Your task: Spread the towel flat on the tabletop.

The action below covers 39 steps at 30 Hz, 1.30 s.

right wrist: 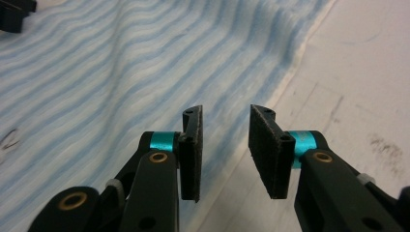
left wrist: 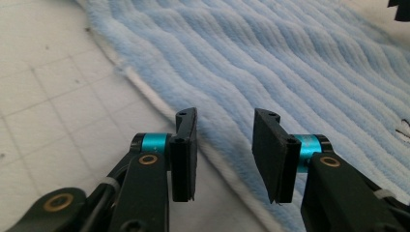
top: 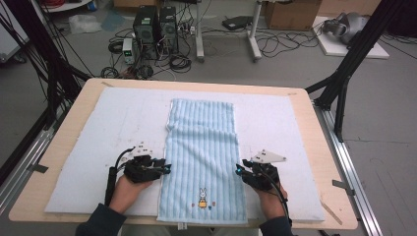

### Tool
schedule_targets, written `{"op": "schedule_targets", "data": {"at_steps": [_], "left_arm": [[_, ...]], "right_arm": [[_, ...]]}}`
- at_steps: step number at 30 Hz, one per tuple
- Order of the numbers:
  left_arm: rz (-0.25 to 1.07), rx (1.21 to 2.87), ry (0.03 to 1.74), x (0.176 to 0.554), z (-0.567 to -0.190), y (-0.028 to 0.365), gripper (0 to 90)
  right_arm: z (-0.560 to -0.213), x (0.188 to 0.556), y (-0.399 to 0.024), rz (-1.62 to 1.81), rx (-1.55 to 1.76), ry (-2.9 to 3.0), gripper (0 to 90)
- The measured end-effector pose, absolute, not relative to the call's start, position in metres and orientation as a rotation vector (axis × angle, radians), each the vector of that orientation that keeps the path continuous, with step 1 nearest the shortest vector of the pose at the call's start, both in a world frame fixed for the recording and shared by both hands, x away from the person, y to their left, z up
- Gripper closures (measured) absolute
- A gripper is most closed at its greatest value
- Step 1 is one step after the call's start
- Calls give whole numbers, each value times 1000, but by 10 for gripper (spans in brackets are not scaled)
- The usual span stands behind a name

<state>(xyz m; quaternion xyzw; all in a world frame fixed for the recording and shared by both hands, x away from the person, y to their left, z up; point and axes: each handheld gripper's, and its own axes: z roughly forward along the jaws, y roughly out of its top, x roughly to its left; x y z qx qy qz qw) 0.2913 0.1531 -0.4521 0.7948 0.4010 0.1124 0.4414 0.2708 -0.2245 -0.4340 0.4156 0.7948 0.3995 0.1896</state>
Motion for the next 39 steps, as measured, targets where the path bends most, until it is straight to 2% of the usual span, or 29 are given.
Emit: {"op": "schedule_targets", "data": {"at_steps": [1, 2, 4, 6, 10, 19, 20, 23, 26, 32, 34, 36, 39], "left_arm": [[314, 1986, 993, 288, -452, 151, 611], [374, 2009, 985, 284, -452, 147, 661], [388, 2031, 968, 281, -451, 146, 864], [388, 2032, 985, 277, -450, 147, 873], [357, 2033, 989, 269, -449, 157, 874], [266, 2051, 946, 247, -448, 178, 862], [260, 2045, 951, 245, -448, 180, 839], [274, 1973, 989, 248, -444, 187, 641], [298, 1881, 1010, 260, -438, 193, 587], [312, 1805, 1055, 295, -430, 199, 599], [310, 1798, 1058, 306, -427, 199, 609], [320, 1804, 1053, 313, -424, 197, 616], [323, 1801, 1044, 326, -422, 193, 650]], "right_arm": [[-435, 267, -224, 1119, 1166, 2244, 668], [-435, 265, -224, 1117, 1160, 2254, 672], [-438, 259, -222, 1099, 1147, 2289, 697], [-442, 256, -219, 1085, 1137, 2333, 746], [-446, 252, -215, 1064, 1082, 2386, 868], [-438, 224, -205, 1016, 978, 2541, 873], [-438, 220, -204, 1018, 972, 2547, 866], [-433, 217, -203, 1050, 984, 2516, 773], [-429, 226, -200, 1117, 1000, 2454, 731], [-439, 250, -173, 1127, 975, 2511, 758], [-443, 249, -167, 1091, 937, 2545, 788], [-441, 247, -169, 1078, 915, 2568, 856], [-439, 241, -176, 1047, 882, 2617, 875]]}}
